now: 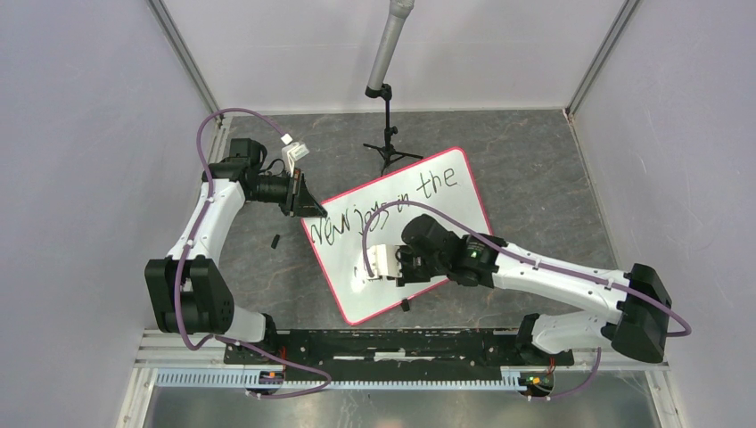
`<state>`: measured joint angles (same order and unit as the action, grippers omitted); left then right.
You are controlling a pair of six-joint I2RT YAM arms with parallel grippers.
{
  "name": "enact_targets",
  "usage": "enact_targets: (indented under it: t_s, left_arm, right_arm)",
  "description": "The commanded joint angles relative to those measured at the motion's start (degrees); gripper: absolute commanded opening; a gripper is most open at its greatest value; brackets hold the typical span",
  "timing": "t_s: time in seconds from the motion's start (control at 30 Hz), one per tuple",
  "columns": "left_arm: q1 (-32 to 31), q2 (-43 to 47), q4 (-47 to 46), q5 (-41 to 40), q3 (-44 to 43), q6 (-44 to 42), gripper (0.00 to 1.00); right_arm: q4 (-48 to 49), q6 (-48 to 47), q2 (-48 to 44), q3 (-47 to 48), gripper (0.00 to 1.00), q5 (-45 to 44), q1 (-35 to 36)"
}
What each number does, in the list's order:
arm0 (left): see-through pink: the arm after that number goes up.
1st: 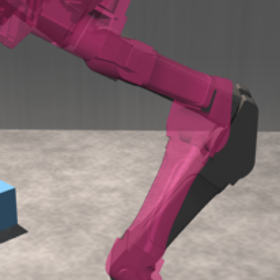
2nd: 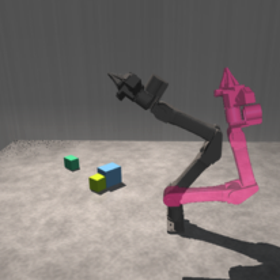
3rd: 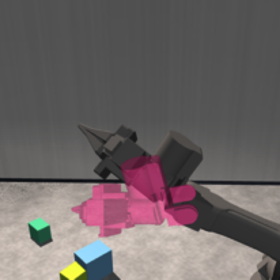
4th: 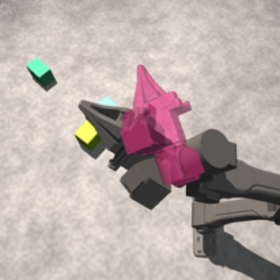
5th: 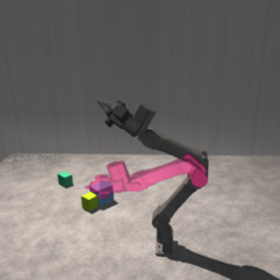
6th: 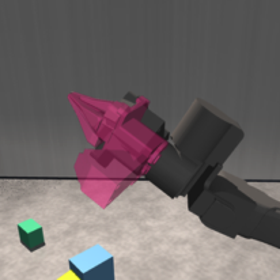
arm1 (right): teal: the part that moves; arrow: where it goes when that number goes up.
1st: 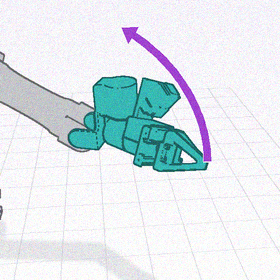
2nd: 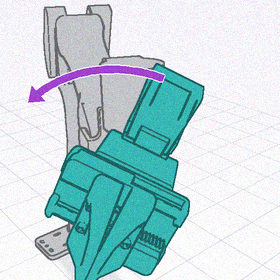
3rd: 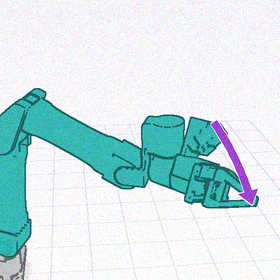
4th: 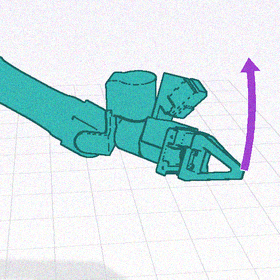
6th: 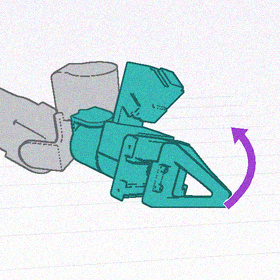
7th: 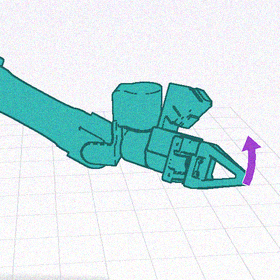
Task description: Write a sentence on the whiteboard
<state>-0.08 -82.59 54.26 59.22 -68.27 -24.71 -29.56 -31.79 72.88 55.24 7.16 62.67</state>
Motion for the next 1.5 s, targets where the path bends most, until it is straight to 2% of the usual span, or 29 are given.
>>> enact_targets:
  t_s: [0.0, 0.33, 0.7, 1.13, 1.47]
  left_arm:
    - [-1.37, -1.61, -1.53, -6.31, 0.64, 1.04, 0.02]
    - [-1.33, -1.08, -1.48, -6.46, 0.59, 1.21, 0.02]
    - [-1.33, -1.38, -1.53, -6.75, 0.33, 1.07, 0.02]
    - [-1.33, -1.6, -1.48, -6.71, 0.28, 1.02, 0.02]
    - [-1.37, -1.66, -1.53, -6.93, 0.42, 1.07, 0.03]
  right_arm:
    - [0.18, -0.08, -3.91, 1.51, 0.0, -1.67, -0.27]
    - [4.08, 2.83, -2.87, 2.96, 0.0, -5.63, -2.82]
    - [4.15, 2.7, -0.47, 7.45, 0.0, -3.64, -3.61]
    - [3.16, 2.35, -0.95, 0.9, 0.0, -1.65, -3.39]
    - [1.13, 1.15, -1.59, -4.11, 0.0, 1.2, 0.08]
